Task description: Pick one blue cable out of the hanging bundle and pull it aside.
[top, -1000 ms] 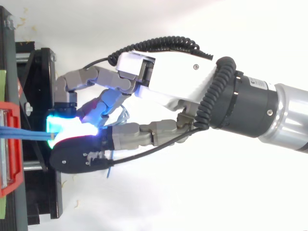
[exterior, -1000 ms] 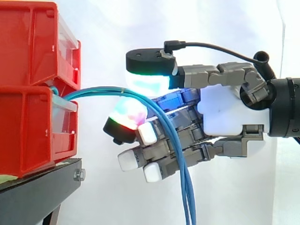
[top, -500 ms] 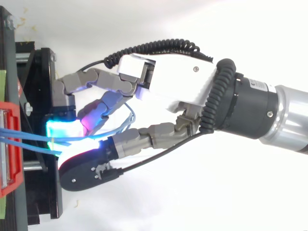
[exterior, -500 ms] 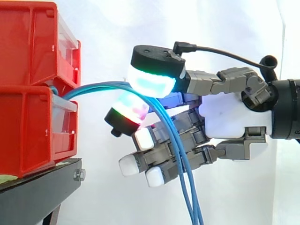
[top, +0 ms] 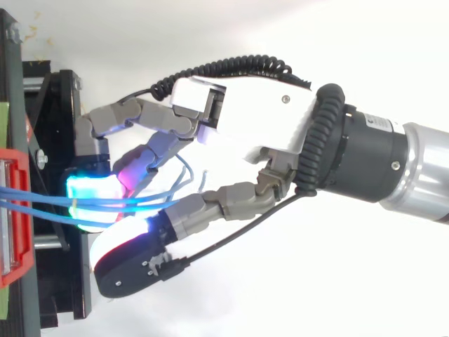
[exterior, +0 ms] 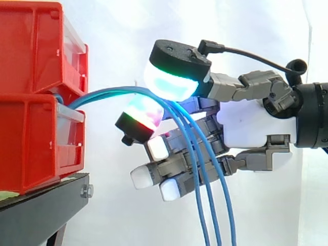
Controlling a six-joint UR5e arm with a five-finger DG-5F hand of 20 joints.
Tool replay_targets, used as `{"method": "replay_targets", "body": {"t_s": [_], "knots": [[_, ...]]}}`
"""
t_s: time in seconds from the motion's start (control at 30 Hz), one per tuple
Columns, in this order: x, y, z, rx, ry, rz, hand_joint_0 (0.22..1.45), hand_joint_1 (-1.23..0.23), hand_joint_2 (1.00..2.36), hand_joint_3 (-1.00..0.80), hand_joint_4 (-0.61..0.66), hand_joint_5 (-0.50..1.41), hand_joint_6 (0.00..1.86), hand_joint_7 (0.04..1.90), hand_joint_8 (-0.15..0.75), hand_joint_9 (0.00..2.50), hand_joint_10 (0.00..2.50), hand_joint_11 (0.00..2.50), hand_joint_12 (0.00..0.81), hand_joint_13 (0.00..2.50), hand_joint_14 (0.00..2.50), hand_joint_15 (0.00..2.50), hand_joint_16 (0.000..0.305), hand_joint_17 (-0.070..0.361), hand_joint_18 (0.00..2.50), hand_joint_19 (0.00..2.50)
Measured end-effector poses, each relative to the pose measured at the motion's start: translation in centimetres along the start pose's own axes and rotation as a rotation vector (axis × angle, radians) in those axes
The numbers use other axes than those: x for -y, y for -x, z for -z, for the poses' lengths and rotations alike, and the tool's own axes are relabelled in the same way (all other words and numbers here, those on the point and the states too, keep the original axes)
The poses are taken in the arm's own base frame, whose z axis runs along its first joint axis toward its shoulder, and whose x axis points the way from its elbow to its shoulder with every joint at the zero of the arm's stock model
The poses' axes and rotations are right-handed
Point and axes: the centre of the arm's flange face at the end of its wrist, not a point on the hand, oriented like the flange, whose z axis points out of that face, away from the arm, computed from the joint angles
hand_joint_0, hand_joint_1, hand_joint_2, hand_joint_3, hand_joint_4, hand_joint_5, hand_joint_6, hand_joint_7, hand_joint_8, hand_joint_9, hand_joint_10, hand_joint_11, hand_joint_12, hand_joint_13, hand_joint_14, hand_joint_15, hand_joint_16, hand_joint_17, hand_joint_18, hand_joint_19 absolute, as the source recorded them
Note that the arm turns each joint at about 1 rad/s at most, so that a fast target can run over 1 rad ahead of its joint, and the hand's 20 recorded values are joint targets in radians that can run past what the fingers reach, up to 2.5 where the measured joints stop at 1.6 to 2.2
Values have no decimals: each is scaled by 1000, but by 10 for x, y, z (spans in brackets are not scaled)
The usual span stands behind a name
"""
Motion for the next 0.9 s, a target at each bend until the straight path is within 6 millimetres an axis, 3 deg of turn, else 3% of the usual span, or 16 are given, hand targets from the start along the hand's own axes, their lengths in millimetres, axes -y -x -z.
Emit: {"method": "replay_targets", "body": {"t_s": [0.23, 0.33, 0.5, 0.63, 0.73, 0.8, 0.9], "knots": [[-2, 1, 0, -1, -5, 2, 506, -564, 1000, -500, 176, -126, 861, 1374, 347, 1002, 15, 559, 435, 806, 15, 445, 57, 128, 707, 643], [-3, 1, -1, -2, -3, 2, 563, -603, 1000, -497, 184, -129, 858, 1392, 337, 994, 14, 561, 424, 796, 16, 446, 53, 120, 679, 661], [-5, 1, -1, -5, -3, 2, 569, -713, 1023, -152, 231, -135, 868, 1490, 343, 977, 14, 580, 422, 793, 16, 446, 53, 120, 680, 654], [-5, 1, -1, -6, -4, 2, 615, -800, 1028, -70, 194, -160, 903, 1458, 326, 911, 14, 575, 418, 783, 16, 446, 53, 120, 687, 629], [-5, 1, -1, -6, -4, 2, 644, -826, 1025, -133, 149, -168, 909, 1442, 315, 881, 14, 578, 407, 763, 16, 437, 53, 119, 685, 592], [-6, 1, -1, -5, -4, 2, 730, -874, 1000, -500, 110, -172, 908, 1385, 297, 864, 16, 570, 399, 761, 15, 422, 52, 118, 693, 554], [-7, 1, -1, -7, -3, 2, 664, -872, 1000, -500, 133, -164, 898, 1364, 292, 871, 14, 569, 393, 763, 16, 430, 52, 116, 694, 562]]}}
